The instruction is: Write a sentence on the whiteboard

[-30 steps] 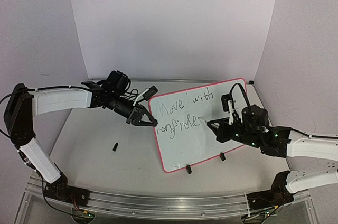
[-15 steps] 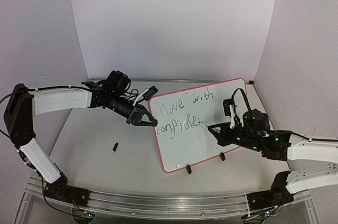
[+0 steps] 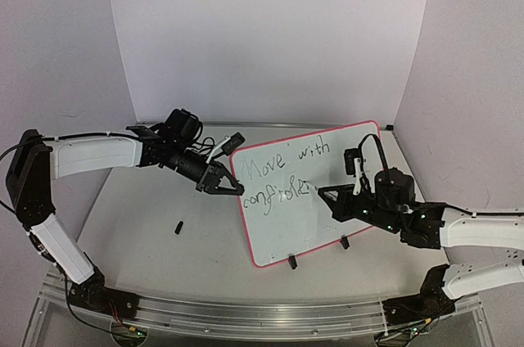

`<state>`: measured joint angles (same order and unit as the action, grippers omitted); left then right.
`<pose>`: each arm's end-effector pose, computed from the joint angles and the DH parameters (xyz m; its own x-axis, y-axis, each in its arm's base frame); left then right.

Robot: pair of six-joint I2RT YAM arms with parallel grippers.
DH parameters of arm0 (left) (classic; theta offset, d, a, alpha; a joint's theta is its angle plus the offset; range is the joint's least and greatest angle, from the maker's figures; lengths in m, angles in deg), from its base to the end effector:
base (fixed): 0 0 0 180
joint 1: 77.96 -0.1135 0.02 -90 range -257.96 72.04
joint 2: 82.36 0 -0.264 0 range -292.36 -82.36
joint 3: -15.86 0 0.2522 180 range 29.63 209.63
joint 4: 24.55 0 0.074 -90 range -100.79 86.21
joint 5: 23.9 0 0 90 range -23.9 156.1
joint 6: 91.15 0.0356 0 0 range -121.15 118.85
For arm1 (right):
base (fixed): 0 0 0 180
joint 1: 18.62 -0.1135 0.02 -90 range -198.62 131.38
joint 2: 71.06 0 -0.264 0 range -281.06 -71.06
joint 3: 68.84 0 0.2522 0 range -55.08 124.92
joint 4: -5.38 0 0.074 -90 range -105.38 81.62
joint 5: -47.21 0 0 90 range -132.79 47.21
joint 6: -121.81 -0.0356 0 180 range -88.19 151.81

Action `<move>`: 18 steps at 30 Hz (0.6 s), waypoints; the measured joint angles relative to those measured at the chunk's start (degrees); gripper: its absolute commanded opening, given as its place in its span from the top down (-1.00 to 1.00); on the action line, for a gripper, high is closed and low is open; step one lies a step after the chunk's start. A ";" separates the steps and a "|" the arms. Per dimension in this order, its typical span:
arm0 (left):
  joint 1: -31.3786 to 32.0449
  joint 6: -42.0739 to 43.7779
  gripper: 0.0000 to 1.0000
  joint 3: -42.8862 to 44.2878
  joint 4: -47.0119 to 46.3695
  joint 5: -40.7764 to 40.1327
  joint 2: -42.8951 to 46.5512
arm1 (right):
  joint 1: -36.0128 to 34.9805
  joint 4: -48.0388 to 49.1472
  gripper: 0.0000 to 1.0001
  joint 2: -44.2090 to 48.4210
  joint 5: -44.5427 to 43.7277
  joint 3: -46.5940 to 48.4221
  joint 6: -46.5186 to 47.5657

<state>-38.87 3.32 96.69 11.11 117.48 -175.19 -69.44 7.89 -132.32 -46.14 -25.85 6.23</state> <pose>0.2499 -0.2388 0.2536 -0.5095 0.4765 -0.7165 0.8443 0.1158 -0.5233 0.1520 0.1831 0.2362 -0.4736 0.1012 -0.8749 -0.5919 0.6991 0.4012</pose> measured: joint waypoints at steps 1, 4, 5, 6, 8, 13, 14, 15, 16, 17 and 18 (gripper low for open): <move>0.02 0.00 1.00 0.00 0.01 -0.02 0.00 | 0.00 0.19 1.00 -0.01 -0.20 0.00 -0.02; 0.00 0.02 1.00 0.03 0.04 -0.03 0.00 | 0.00 0.62 1.00 0.24 -1.66 0.00 -0.25; 0.01 0.07 1.00 0.03 0.04 -0.03 0.00 | 0.00 0.61 1.00 0.51 -2.25 -0.02 -0.40; 0.03 0.16 1.00 0.04 0.04 -0.03 0.00 | 0.01 0.55 1.00 0.88 -3.01 -0.04 -0.58; 0.09 0.38 1.00 0.05 0.07 -0.02 0.00 | 0.06 0.20 1.00 1.80 -4.66 -0.15 -0.90; 0.15 0.63 1.00 0.07 0.08 0.00 0.00 | 0.06 -1.17 1.00 2.84 -6.08 -0.51 -1.51; 0.15 0.63 1.00 0.07 0.08 0.00 0.00 | 0.06 -1.42 1.00 2.98 -6.08 -0.60 -1.58; 0.15 0.62 1.00 0.07 0.09 0.00 0.00 | 0.06 -1.74 1.00 3.07 -6.04 -0.66 -1.69; 0.15 0.60 1.00 0.07 0.10 0.00 0.00 | 0.06 -2.14 1.00 3.15 -5.92 -0.66 -1.79; 0.15 0.59 1.00 0.07 0.10 0.00 0.00 | 0.06 -2.53 1.00 3.24 -5.80 -0.67 -1.89; 0.15 0.59 1.00 0.07 0.10 0.00 0.00 | 0.06 -2.79 1.00 3.33 -5.59 -0.75 -2.05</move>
<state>-38.72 3.91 96.76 11.21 117.48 -175.19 -69.38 5.11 -128.99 -51.73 -26.59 4.18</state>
